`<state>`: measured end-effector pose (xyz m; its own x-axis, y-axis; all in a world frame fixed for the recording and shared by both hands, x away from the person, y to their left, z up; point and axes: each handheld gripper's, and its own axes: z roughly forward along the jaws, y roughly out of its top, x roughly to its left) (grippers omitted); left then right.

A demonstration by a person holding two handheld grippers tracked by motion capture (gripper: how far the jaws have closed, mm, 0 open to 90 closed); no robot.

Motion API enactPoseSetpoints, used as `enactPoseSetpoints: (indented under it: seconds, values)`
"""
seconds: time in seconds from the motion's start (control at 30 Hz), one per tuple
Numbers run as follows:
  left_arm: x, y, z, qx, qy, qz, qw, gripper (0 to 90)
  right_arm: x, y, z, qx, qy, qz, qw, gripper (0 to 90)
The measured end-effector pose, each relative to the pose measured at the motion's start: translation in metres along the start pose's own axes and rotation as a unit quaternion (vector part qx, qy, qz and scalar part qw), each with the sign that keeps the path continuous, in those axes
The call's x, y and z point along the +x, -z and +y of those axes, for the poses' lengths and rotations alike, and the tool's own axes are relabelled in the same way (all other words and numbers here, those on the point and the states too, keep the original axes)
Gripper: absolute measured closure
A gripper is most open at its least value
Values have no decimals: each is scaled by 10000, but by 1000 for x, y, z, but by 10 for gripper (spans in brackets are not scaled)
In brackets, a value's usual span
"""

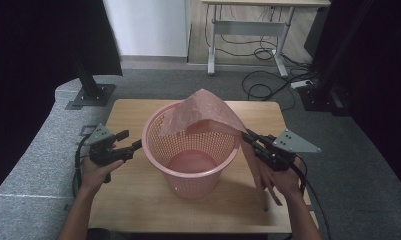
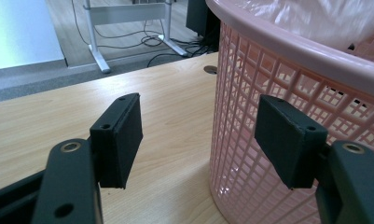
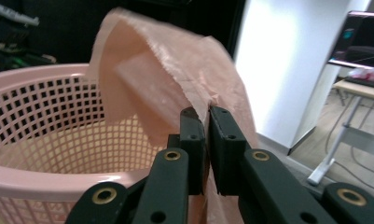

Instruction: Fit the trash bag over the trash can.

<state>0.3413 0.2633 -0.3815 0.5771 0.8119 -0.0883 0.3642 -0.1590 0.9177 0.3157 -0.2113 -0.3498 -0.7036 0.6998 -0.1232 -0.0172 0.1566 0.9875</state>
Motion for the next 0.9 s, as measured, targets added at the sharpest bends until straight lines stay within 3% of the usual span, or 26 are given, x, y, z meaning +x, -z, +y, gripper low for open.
enactPoseSetpoints:
  seconds: [0.1, 0.23, 0.33, 0.37, 0.43, 0.5, 0.6, 0.7, 0.77, 0.9]
  values:
    - [0, 1, 1, -45, 54, -47, 10000, 320, 2, -5, -2, 113, 8, 102, 9999, 776]
    - [0, 2, 1, -55, 42, -38, 10000, 320, 3, -3, -5, 53, -38, 123, 9999, 688]
    - [0, 2, 1, -34, 32, -35, 10000, 320, 5, 7, -8, -13, -106, 81, 9999, 491]
    - [0, 2, 1, -34, 32, -35, 10000, 320, 6, 10, -9, -16, -131, -46, 9999, 445]
    - [0, 1, 0, -16, 29, -23, 10000, 320, 6, 14, -11, -39, -202, -121, 9997, 419]
    - [0, 0, 0, -11, 32, -10, 10000, 320, 4, 27, -17, -69, -517, -122, 9986, 375]
    - [-1, 0, 0, -21, 16, 9, 10000, 322, 4, 35, -23, 3, -565, -164, 9983, 364]
    - [-2, -1, 0, -8, 10, 4, 10000, 322, 6, 43, -34, 229, -703, -138, 9972, 351]
    - [-2, -2, 0, 10, 2, 16, 10000, 322, 13, 46, -46, 597, -655, -216, 9958, 337]
    - [-3, -2, 1, 11, 13, 31, 10000, 321, 18, 45, -54, 774, -623, -217, 9948, 344]
